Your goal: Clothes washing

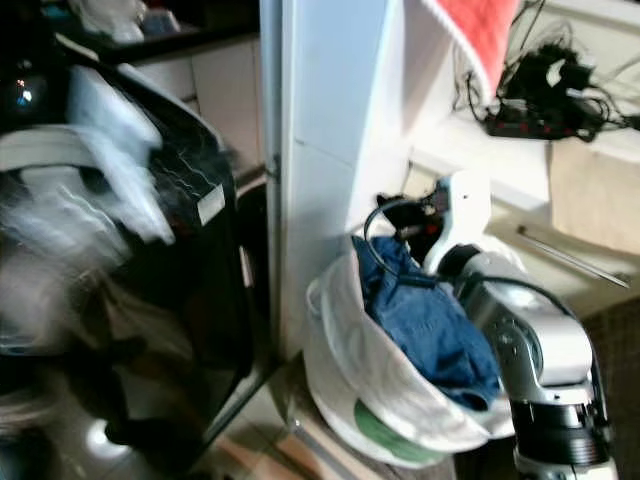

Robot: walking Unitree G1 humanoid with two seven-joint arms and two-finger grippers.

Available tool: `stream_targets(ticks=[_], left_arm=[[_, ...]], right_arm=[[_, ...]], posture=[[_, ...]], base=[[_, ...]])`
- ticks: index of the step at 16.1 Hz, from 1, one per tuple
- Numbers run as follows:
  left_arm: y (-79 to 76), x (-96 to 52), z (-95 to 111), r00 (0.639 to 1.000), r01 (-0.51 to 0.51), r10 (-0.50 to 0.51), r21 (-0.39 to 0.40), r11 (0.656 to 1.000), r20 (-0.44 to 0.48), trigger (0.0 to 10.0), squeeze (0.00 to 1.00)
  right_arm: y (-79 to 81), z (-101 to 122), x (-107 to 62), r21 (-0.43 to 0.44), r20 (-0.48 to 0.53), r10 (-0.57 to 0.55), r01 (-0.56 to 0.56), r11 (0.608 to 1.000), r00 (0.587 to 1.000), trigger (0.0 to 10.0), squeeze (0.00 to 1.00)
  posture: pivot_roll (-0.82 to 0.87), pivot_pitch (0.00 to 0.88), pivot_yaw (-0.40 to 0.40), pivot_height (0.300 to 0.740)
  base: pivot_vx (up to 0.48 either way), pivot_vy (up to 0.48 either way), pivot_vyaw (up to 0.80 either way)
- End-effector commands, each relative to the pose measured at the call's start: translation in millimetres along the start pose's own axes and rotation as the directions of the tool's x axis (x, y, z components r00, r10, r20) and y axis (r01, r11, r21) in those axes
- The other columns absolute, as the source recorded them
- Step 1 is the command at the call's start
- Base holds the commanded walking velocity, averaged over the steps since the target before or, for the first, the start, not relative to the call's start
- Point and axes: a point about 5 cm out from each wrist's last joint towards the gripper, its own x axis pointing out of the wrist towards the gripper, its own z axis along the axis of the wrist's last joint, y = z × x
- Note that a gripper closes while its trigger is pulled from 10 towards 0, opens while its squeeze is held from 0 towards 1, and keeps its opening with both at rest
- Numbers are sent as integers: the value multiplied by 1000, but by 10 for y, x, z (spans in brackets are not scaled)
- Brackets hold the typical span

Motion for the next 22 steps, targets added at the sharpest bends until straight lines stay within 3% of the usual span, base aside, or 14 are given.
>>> stream_targets(ticks=[1, 2, 7, 10, 12, 15, 17, 20, 22], left_arm=[[39, 5, 53, 998, -68, 67, 62, 996, 18, 10000, 0], [16, 19, -65, 993, -118, 119, 78, 990, -7, 10000, 0], [-19, -33, -186, 990, -132, 137, 107, 985, -46, 10000, 0], [6, -30, -331, 977, -190, 197, 84, 978, -87, 10000, 0], [-27, -11, -337, 978, -187, 194, 87, 978, -79, 10000, 0], [-16, -23, -317, 980, -161, 175, 142, 977, -92, 10000, 0], [-27, 13, -342, 983, -148, 159, 116, 982, -96, 10000, 0], [-66, 83, -355, 987, -126, 136, 106, 986, -89, 10000, 0], [-25, 62, -375, 984, -136, 148, 118, 984, -96, 10000, 0]], right_arm=[[-56, 40, -27, -29, 12, -34, 34, 999, 999, 10000, 0], [-45, 34, -38, -40, 12, -37, 37, 998, 999, 10000, 0], [-146, 25, -51, -61, 16, -81, 82, 995, 997, 10000, 0], [-154, 38, -50, -75, 22, -100, 101, 992, 995, 10000, 0], [-175, 62, -87, -77, 31, -109, 111, 991, 994, 10000, 0], [-164, 78, -109, -11, 77, -140, 142, 990, 987, 10000, 0], [-129, 33, -124, -32, 69, -145, 148, 989, 987, 10000, 0], [-210, 88, -188, -26, 81, -171, 173, 985, 982, 10000, 0], [-201, 120, -154, -21, 93, -171, 173, 985, 981, 10000, 0]], posture=[[-50, 0, -29, 740], [-60, 0, -25, 740], [-71, 0, -27, 740], [-84, 0, -11, 740], [-92, 0, -13, 740], [-80, 0, 0, 740], [-97, 0, 21, 740], [-119, 0, 13, 740], [-121, 0, 11, 740]], base=[[0, 0, 0], [0, 0, 0], [0, 0, 0], [0, 0, 0], [0, 0, 0], [0, 0, 0], [0, 0, 0], [0, 0, 0], [0, 0, 0]])
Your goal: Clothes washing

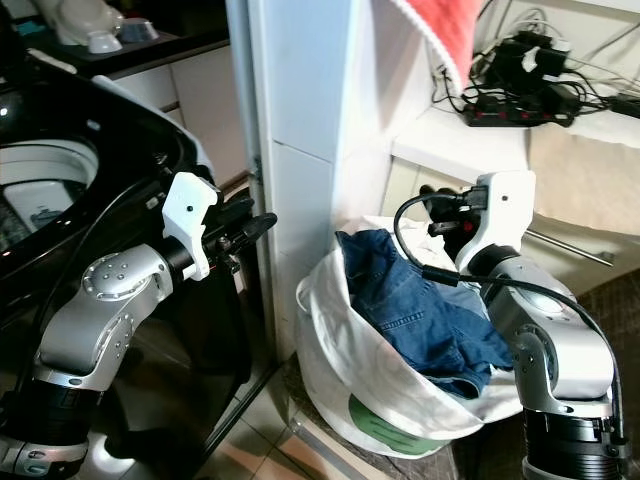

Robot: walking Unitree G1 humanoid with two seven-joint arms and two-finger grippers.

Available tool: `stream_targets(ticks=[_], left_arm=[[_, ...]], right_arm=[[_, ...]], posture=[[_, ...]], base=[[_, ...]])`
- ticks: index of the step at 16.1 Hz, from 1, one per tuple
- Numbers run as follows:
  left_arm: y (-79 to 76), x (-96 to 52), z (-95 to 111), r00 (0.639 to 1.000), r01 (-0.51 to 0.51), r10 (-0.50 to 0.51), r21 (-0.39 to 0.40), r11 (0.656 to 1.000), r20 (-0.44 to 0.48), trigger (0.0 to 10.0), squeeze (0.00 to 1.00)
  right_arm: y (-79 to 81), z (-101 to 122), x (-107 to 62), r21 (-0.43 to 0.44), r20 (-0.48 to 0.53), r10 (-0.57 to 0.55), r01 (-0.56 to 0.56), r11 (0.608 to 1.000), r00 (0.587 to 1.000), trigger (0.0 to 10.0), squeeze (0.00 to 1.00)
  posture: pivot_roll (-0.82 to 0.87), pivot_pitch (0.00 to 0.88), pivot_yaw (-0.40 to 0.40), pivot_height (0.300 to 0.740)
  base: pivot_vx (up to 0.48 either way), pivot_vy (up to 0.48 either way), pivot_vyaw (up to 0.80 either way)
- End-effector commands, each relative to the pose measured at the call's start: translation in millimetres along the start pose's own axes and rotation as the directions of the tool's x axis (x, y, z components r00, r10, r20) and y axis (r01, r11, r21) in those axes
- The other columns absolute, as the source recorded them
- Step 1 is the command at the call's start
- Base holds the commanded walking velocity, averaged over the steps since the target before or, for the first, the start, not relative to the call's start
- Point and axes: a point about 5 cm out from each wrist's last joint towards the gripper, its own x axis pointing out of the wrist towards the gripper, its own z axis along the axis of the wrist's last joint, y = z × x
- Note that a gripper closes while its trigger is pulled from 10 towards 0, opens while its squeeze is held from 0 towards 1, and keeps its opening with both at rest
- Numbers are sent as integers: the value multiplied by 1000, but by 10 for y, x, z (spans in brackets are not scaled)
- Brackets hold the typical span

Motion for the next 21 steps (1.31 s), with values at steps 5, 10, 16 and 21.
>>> stream_targets(ticks=[5, 10, 16, 21], left_arm=[[186, 51, 38, 1000, -26, 26, 4, 1000, 5, 10000, 0], [89, 164, 58, 999, 46, -46, 25, 999, 3, 10000, 0], [131, 10, -116, 996, -92, 91, -37, 995, -25, 10000, 0], [66, -81, -130, 991, -133, 133, -20, 991, -22, 10000, 0]], right_arm=[[66, 94, 24, -18, 42, 17, -16, 1000, 999, 10000, 0], [95, 3, -118, 25, 49, -16, 15, 1000, 999, 10000, 0], [222, 43, -37, 35, 49, 86, -88, 996, 995, 10000, 0], [233, 123, 111, 57, 69, 141, -145, 988, 988, 10000, 0]], posture=[[-156, 0, 69, 740], [-149, 0, 122, 740], [-132, 0, 7, 740], [-66, 0, -55, 740]], base=[[0, 0, 0], [0, 0, 0], [0, 0, 0], [0, 0, 0]])
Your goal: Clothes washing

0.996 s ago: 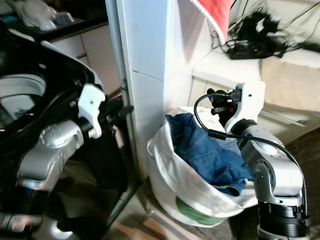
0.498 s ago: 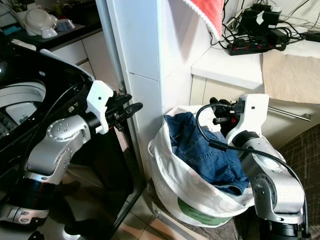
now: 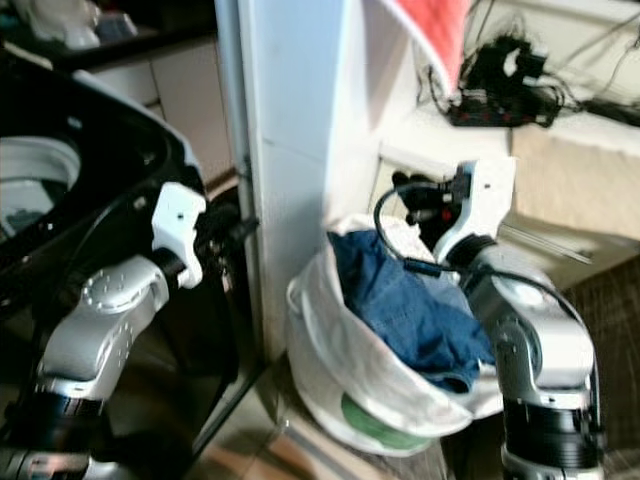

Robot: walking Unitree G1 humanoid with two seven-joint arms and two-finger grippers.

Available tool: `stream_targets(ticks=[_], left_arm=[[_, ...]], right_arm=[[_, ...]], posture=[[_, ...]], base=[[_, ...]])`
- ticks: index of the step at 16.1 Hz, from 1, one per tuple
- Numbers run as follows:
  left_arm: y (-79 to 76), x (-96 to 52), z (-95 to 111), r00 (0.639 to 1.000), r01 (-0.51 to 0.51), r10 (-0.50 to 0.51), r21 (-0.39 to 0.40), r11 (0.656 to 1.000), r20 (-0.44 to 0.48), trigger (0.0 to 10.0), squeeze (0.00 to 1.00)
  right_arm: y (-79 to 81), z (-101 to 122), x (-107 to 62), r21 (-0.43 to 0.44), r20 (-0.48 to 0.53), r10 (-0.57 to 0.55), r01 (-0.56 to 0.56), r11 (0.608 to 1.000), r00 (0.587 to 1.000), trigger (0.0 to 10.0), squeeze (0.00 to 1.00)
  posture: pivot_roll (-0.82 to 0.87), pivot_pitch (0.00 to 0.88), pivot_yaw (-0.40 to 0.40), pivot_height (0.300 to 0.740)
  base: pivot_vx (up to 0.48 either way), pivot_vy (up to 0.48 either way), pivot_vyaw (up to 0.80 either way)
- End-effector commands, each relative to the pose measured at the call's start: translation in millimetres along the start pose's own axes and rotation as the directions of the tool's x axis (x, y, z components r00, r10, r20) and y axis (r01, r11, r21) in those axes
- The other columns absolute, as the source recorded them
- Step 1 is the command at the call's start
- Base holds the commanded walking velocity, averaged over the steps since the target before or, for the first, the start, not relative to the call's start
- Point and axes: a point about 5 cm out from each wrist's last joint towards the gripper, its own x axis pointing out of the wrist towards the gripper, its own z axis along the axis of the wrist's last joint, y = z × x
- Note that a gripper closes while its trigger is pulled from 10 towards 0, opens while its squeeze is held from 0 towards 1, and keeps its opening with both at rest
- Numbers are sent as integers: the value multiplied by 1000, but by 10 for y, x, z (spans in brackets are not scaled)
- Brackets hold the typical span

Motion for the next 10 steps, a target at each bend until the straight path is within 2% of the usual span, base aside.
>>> stream_targets(ticks=[1, 4, 5, 9, 10], left_arm=[[19, -25, 32, 1000, -1, 1, 4, 1000, 4, 10000, 0], [1, -21, -27, 1000, 1, 0, 26, 1000, -26, 10000, 0], [-22, -33, -51, 999, 0, 1, 33, 999, -34, 10000, 0], [-13, -123, -101, 997, -47, 48, 21, 999, -57, 10000, 0], [-13, -113, -110, 998, -47, 46, -16, 999, -50, 10000, 0]], right_arm=[[-15, 36, 1, 2, 7, 11, -11, 1000, 1000, 10000, 0], [-52, 33, -4, -6, 0, 7, -7, 1000, 1000, 10000, 0], [-73, 36, -10, -6, -3, 4, -4, 1000, 1000, 10000, 0], [-127, -34, 3, -18, -29, -11, 11, 1000, 1000, 10000, 0], [-115, -90, 4, -16, -39, -30, 30, 999, 999, 10000, 0]], posture=[[-62, 0, -56, 740], [-64, 0, -59, 740], [-50, 0, -87, 740], [-34, 0, -75, 740], [-44, 0, -69, 740]], base=[[0, 0, 0], [0, 0, 0], [0, 0, 0], [0, 0, 0], [0, 0, 0]])
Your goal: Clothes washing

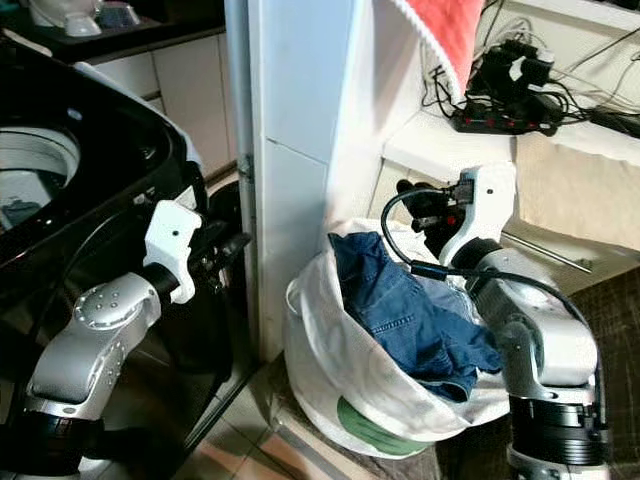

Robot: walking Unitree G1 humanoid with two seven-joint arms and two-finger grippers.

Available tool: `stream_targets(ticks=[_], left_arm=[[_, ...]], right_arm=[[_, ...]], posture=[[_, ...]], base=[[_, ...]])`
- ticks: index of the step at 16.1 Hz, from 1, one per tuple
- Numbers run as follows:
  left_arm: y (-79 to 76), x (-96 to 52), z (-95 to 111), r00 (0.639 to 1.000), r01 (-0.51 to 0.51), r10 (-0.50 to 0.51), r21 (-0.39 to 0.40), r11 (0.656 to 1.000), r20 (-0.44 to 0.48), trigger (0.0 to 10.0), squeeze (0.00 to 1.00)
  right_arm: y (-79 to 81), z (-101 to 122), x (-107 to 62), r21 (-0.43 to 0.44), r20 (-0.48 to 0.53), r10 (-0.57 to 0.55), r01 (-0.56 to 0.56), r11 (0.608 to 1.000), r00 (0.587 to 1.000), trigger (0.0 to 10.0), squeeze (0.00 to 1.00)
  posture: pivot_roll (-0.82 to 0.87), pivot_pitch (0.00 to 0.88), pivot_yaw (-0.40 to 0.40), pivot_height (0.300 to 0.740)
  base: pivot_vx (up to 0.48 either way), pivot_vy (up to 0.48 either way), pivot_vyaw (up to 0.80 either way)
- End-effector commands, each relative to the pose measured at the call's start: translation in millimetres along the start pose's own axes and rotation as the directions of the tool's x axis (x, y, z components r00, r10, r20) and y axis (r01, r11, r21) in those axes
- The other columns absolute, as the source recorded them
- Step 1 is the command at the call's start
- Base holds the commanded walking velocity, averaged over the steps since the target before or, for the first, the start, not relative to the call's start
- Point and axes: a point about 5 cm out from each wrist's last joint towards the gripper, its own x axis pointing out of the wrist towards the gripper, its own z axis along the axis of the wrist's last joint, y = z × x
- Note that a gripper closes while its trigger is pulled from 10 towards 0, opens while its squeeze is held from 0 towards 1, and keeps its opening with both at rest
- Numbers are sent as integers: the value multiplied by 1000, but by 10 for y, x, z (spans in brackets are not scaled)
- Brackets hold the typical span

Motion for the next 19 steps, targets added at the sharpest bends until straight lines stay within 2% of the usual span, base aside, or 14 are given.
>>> stream_targets(ticks=[1, 2, 4, 5, 6, 7, 9, 10, 11, 13, 15, 16, 18, 19], left_arm=[[-10, 12, 34, 1000, -1, 2, -17, 1000, 20, 10000, 0], [4, -6, -36, 1000, -18, 19, -29, 999, 9, 10000, 0], [-2, -25, -83, 999, -34, 33, -25, 999, -9, 10000, 0], [15, -66, -86, 998, -55, 56, -43, 998, 6, 10000, 0], [8, -69, -86, 998, -61, 62, -49, 997, 19, 10000, 0], [43, -64, -96, 994, -111, 111, -50, 993, 10, 10000, 0], [46, -75, -101, 997, -76, 76, -30, 997, 5, 10000, 0], [31, -106, -89, 999, -41, 41, 14, 999, 2, 10000, 0], [9, -143, -83, 1000, 5, -5, 16, 1000, 0, 10000, 0], [-71, -166, -73, 994, 104, -105, 49, 993, 14, 10000, 0], [-226, -198, 12, 962, 267, -270, 73, 961, 37, 10000, 0], [-329, -223, 27, 933, 353, -358, 91, 931, 37, 10000, 0], [-477, -320, -16, 878, 476, -478, 94, 875, 7, 10000, 0], [-503, -342, -30, 868, 494, -496, 93, 864, -3, 10000, 0]], right_arm=[[-19, -29, -1, -12, -9, -24, 24, 1000, 1000, 10000, 0], [-31, -163, -18, -22, -57, -68, 67, 998, 996, 10000, 0], [-62, -279, -39, -52, -107, -87, 81, 995, 990, 10000, 0], [-79, -408, -39, -37, -154, -96, 92, 995, 983, 10000, 631], [-114, -462, -38, -31, -175, -109, 106, 994, 979, 10000, 631], [-195, -594, -21, -4, -234, -147, 150, 989, 961, 10000, 1000], [-246, -716, -15, -12, -311, -159, 164, 986, 937, 10000, 1000], [-286, -805, -35, -25, -387, -158, 161, 987, 908, 10000, 1000], [-297, -902, -66, -27, -473, -117, 118, 993, 873, 10000, 1000], [-341, -946, -74, -28, -513, -125, 128, 991, 849, 10000, 1000], [-385, -950, -116, -47, -556, -137, 134, 990, 820, 10000, 1000], [-446, -970, -185, -67, -576, -161, 150, 986, 801, 10000, 1000], [-512, -1018, -337, -60, -620, -175, 176, 983, 765, 10000, 1000], [-517, -1028, -373, -55, -628, -175, 182, 982, 758, 10000, 1000]], posture=[[-43, 0, -74, 740], [-38, 0, -89, 740], [-35, 0, -93, 740], [-21, 0, -91, 740], [-21, 0, -91, 740], [-15, 0, -82, 740], [-3, 0, -83, 740], [2, 0, -80, 740], [-5, 0, -69, 740], [-17, 0, -63, 740], [-19, 0, -65, 740], [-15, 0, -71, 740], [-21, 0, -71, 740], [-27, 0, -67, 740]], base=[[0, 0, 0], [0, 0, 0], [0, 0, 0], [0, 0, 0], [0, 0, 0], [0, 0, 0], [0, 0, 0], [0, 0, 0], [0, 0, 0], [0, 0, 0], [0, 0, 0], [0, 0, 0], [0, 0, 0], [0, 0, 0]])
